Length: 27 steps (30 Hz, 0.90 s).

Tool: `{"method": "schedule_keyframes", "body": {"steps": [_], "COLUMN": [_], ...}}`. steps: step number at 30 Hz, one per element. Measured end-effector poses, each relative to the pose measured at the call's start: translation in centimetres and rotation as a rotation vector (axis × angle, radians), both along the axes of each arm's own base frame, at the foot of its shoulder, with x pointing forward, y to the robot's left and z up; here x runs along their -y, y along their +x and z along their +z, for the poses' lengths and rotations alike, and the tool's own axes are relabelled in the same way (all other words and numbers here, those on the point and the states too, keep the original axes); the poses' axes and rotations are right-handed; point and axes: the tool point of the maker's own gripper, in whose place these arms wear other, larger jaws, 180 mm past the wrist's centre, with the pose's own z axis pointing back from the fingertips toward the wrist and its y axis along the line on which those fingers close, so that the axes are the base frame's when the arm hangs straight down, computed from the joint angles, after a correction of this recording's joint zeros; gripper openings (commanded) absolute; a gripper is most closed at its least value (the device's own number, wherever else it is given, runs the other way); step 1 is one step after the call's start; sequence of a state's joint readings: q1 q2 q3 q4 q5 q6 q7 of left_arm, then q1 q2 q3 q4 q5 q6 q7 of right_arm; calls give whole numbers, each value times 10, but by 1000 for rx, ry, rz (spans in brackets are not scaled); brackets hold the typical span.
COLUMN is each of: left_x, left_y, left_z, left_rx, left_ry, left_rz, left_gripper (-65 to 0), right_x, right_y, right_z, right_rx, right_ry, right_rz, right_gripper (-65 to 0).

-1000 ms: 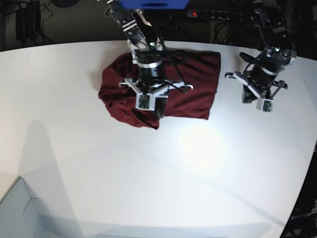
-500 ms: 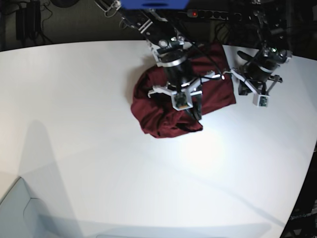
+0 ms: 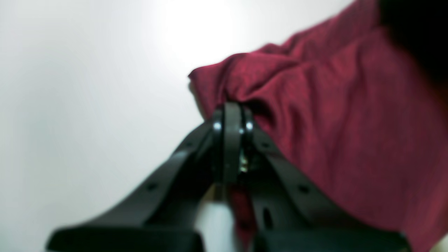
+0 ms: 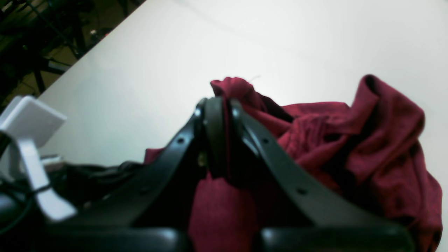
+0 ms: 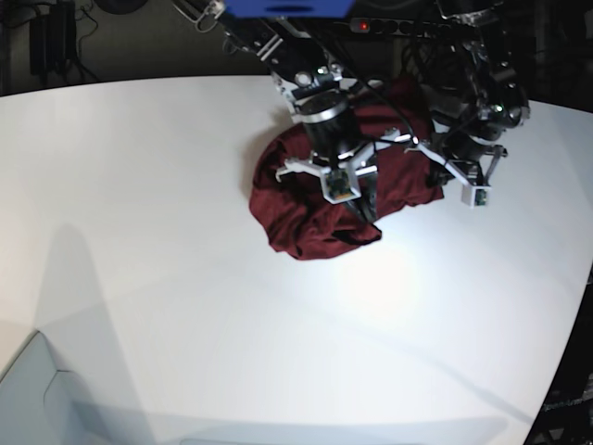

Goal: Layout the t-shirt on the table in an organized manner, then fold the t-shirt properly
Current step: 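Lift the red shirt bundle with both grippers and fold it over, then carry the bunched shirt with both grippers toward the left gripper's side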

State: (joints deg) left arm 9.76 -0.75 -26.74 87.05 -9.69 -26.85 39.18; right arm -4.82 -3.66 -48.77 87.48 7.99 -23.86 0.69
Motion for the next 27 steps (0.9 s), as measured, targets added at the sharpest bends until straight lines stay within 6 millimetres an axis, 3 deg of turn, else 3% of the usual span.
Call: {"method": "schedule_keyframes", "body": {"steps": [10, 16, 22, 27], "left_x": [5, 7, 8, 8], "left_y": [30, 42, 45, 45], "left_z": [0, 0, 0, 0], "left_rx": [17, 24, 27, 27], "left_ry": [-42, -60, -66, -72], "left_rz": [3, 6, 7, 8], "left_gripper": [-649, -649, -649, -649], "right_x": [-27, -35, -75, -88], "right_y": [-11, -16, -41, -30], "right_z": [33, 35, 47, 50], "right_rx": [117, 125, 176, 204], "right_ry": [58, 73, 96, 74], "right_rz": [124, 172, 372, 400], "right_gripper": [-650, -650, -650, -650]}}
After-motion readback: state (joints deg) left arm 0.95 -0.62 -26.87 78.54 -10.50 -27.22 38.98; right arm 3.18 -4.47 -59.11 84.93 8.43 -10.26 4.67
